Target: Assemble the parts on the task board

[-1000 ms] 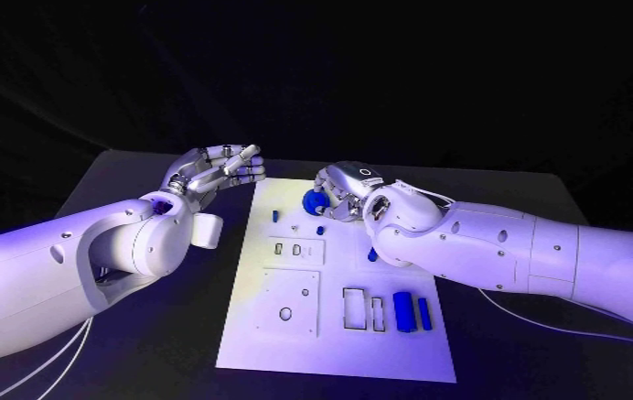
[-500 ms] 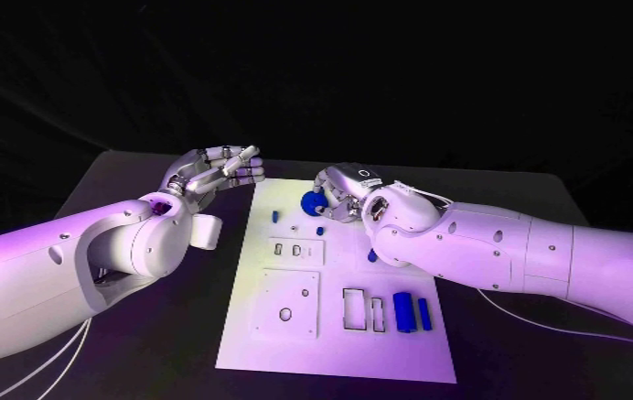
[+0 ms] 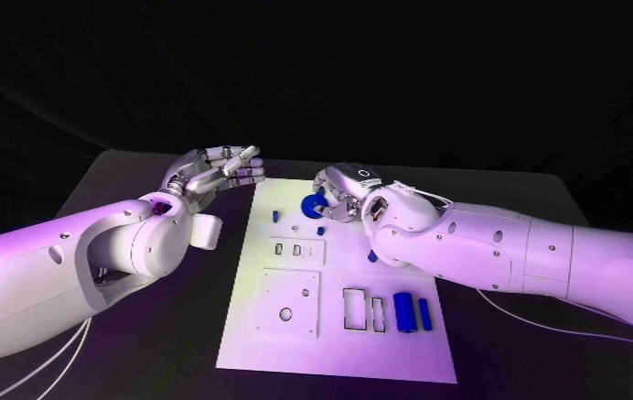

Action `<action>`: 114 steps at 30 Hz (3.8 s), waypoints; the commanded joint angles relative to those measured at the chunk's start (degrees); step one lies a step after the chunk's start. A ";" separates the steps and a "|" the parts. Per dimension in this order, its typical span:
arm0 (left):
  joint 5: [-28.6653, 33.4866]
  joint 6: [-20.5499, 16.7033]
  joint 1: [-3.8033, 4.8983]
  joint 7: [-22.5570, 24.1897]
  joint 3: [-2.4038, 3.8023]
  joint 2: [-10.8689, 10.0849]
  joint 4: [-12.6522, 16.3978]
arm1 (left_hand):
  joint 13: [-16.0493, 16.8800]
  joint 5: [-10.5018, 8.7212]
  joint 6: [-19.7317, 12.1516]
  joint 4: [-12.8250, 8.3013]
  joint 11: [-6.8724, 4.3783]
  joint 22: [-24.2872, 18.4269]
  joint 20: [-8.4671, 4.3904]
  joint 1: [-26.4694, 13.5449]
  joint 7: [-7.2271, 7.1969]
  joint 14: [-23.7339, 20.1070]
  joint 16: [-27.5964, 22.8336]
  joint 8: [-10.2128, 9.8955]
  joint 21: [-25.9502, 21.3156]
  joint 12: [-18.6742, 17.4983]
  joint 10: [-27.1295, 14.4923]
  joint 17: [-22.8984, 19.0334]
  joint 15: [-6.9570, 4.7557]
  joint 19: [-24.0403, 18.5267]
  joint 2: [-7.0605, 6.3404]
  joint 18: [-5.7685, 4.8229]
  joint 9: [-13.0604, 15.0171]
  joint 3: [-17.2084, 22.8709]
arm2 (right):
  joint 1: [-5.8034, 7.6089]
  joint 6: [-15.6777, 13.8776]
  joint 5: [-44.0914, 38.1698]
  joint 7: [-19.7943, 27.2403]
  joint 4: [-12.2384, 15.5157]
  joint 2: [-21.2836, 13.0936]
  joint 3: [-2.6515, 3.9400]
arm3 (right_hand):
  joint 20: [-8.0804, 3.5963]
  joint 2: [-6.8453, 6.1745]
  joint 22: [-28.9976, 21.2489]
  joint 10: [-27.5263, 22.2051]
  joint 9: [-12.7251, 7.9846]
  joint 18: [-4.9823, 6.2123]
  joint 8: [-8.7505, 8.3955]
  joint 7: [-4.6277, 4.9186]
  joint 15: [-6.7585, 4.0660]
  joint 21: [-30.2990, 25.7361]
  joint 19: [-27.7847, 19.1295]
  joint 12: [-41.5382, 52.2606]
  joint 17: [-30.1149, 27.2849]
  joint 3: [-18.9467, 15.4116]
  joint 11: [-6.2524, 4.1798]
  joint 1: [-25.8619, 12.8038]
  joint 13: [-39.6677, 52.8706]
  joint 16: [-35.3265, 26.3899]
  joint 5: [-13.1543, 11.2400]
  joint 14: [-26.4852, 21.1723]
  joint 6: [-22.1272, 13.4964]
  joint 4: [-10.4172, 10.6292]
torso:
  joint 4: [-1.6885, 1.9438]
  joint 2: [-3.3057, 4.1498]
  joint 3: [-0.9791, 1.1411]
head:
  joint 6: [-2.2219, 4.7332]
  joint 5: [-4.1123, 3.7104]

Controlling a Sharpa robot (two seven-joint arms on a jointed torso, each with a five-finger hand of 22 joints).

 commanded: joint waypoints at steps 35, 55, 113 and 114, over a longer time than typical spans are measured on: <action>-0.36 3.02 -0.06 0.92 -0.21 0.09 -0.53 | 0.11 -2.17 -0.52 0.03 0.15 -0.69 0.11 -0.44 2.26 0.08 -1.67 -0.15 -0.86 -1.24 0.94 0.11 0.45 -1.53 0.35 0.60 0.03 -2.56 | -0.01 2.40 24.44 20.38 7.20 -27.85 -0.35 | 0.16 -1.96 -3.54 -1.57 -1.40 0.90 -1.47 -0.37 0.11 -4.80 -3.06 -3.94 14.20 -0.03 0.12 -0.57 4.90 -0.01 1.76 5.69 1.71 -2.61 | -1.68 -1.07 1.17 | 0.37 -2.55; -0.46 2.73 -0.14 0.61 -0.27 0.04 -0.85 | 0.12 -2.71 -0.56 0.06 0.17 -0.75 0.13 -0.58 2.30 0.12 -1.87 -0.13 -0.87 -1.40 1.02 0.14 0.47 -1.57 0.43 0.61 0.05 -2.97 | -2.62 2.75 22.75 19.55 3.05 -24.16 -0.39 | 0.43 -1.38 -3.17 -1.59 -1.96 0.81 -2.40 0.04 0.45 -4.60 -2.80 -3.94 14.32 -0.25 0.49 -0.26 4.86 0.02 2.04 5.72 0.43 -3.09 | -1.54 -1.02 1.12 | -0.26 -2.50; -0.52 2.51 -0.15 -0.32 -0.27 -0.23 -1.03 | 0.13 -2.53 -0.62 0.07 0.17 -0.81 0.15 -0.58 2.29 0.14 -2.10 -0.11 -0.84 -1.57 1.12 0.18 0.48 -1.57 0.91 0.62 0.07 -3.21 | -3.09 -5.09 23.39 13.96 4.21 -21.57 -0.27 | -1.33 2.29 0.35 1.68 1.04 0.09 2.43 -2.98 -1.68 -1.86 -0.29 -0.25 15.10 7.44 -2.12 -1.28 8.77 0.23 1.77 5.90 10.31 -6.79 | -1.58 -1.20 1.08 | -0.88 -1.70; -0.52 2.50 -0.15 -0.34 -0.27 -0.22 -1.09 | 0.13 -2.53 -0.62 0.07 0.17 -0.81 0.15 -0.58 2.29 0.14 -2.10 -0.11 -0.84 -1.57 1.12 0.18 0.48 -1.57 0.91 0.62 0.07 -3.21 | -2.96 -5.22 23.53 13.62 4.87 -21.64 -0.24 | -1.34 2.31 0.33 1.68 1.07 0.10 2.46 -3.00 -1.70 -1.89 -0.30 -0.25 15.10 7.48 -2.14 -1.32 8.77 0.23 1.78 5.90 10.35 -6.81 | -1.59 -1.20 1.09 | -0.87 -1.69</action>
